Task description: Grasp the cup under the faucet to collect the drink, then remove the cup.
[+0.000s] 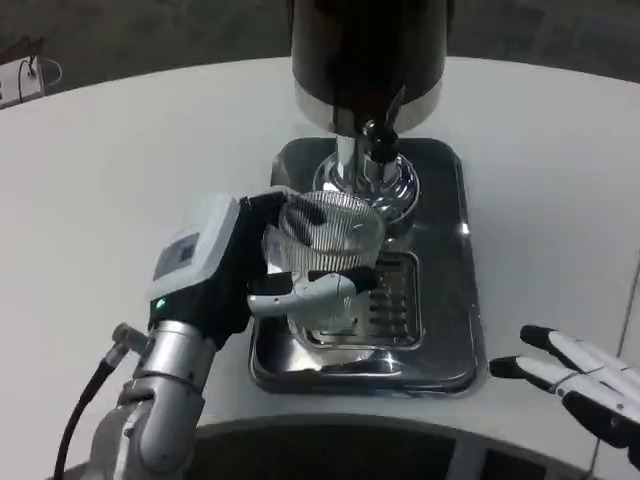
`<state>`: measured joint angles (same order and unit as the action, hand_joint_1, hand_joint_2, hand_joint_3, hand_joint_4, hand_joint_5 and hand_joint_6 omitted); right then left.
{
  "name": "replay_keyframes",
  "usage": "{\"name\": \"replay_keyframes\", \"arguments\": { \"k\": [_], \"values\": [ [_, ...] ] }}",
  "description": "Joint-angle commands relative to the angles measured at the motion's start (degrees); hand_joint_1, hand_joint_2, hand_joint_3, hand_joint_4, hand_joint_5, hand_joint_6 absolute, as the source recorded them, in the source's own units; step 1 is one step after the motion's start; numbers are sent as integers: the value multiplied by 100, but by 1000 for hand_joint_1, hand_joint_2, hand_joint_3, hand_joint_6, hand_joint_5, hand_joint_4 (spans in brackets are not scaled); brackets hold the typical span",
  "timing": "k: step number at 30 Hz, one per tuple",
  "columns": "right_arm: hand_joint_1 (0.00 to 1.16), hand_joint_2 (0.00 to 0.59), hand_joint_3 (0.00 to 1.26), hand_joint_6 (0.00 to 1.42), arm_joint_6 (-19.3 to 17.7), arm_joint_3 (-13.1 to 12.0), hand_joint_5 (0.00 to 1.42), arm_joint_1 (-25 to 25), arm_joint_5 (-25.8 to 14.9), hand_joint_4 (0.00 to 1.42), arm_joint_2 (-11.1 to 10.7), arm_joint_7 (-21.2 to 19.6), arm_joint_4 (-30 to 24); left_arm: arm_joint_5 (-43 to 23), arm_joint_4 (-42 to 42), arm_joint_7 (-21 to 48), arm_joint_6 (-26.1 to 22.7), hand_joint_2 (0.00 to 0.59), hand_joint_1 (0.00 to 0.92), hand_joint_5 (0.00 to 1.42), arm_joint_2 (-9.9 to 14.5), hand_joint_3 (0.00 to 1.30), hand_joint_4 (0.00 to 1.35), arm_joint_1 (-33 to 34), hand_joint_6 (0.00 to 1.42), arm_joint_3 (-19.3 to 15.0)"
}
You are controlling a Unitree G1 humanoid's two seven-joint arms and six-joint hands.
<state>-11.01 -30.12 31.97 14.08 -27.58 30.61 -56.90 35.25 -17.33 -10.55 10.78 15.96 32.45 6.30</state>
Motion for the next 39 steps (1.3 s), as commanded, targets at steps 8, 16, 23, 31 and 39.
{"name": "replay_keyframes", "arguments": {
  "k": [8, 16, 23, 31, 39],
  "values": [
    [428, 499, 143, 97, -86, -28, 39, 7, -85, 0, -40, 31, 113, -50, -243, 79, -22, 0, 419, 1139, 139, 906, 975, 340, 1244, 217],
    [428, 499, 143, 106, -39, 43, 41, -51, -51, 0, -42, 28, 127, -109, -265, 256, -124, 30, 260, 937, 227, 715, 661, 384, 1066, 279],
    [428, 499, 146, 122, 11, 125, 50, -135, -11, 0, -60, 32, 136, -208, -319, 460, -125, 34, 196, 700, 343, 570, 470, 405, 891, 290],
    [428, 499, 146, 125, 99, 244, 59, -255, 40, 0, -105, 33, 176, -324, -328, 570, -103, 29, 176, 550, 439, 444, 316, 436, 767, 297],
    [428, 499, 151, 129, 230, 358, 68, -353, 75, 0, -150, 30, 199, -453, -449, 987, -74, 18, 124, 242, 501, 214, 37, 633, 454, 391]
  ]
}}
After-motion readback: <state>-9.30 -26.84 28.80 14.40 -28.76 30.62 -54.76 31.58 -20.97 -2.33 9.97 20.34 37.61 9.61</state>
